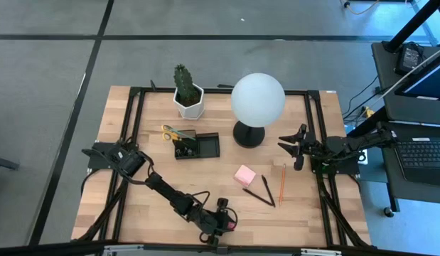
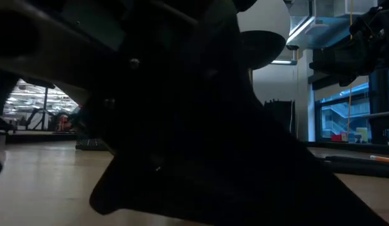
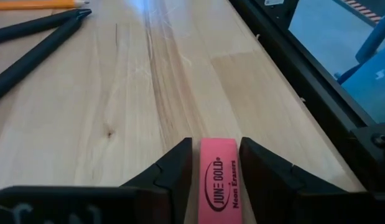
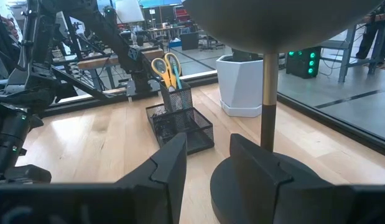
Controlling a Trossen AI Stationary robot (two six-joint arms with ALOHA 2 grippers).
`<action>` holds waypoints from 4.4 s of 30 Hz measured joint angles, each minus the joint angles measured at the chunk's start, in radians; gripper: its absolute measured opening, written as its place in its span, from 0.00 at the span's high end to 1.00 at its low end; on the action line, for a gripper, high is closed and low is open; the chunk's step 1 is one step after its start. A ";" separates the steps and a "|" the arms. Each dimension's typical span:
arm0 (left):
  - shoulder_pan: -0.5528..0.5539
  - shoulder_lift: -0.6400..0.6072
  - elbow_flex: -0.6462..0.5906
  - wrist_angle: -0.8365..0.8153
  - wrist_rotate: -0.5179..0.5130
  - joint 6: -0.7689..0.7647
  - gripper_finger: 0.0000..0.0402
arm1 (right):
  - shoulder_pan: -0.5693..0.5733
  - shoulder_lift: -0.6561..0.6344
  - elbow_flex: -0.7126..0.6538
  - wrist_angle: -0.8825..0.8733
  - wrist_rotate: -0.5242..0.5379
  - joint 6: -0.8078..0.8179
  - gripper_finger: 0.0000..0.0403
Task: Pick and place office supplies into organizer
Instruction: Put the pink eraser into the black desk organizer, then put the left black pen into the black desk organizer
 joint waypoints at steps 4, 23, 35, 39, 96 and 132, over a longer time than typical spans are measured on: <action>-0.002 0.000 0.000 0.000 0.001 0.029 0.75 | 0.000 0.000 0.000 0.000 0.000 0.000 0.69; 0.032 -0.196 -0.011 -0.227 -0.135 0.074 0.84 | 0.000 0.000 0.000 0.000 0.000 -0.006 0.69; 0.137 -0.557 -0.009 -0.679 -0.177 0.070 0.85 | 0.000 0.000 0.000 0.000 0.003 -0.056 0.69; 0.176 -0.678 -0.008 -0.778 -0.208 0.070 0.85 | 0.000 0.000 0.000 0.001 0.004 -0.049 0.69; 0.490 -1.144 -0.843 -0.449 -0.093 0.150 0.83 | 0.000 0.000 0.000 0.001 0.048 -0.055 0.69; 0.489 -1.177 -0.843 -0.095 -0.095 0.227 0.77 | 0.000 0.000 0.000 0.025 0.090 -0.105 0.69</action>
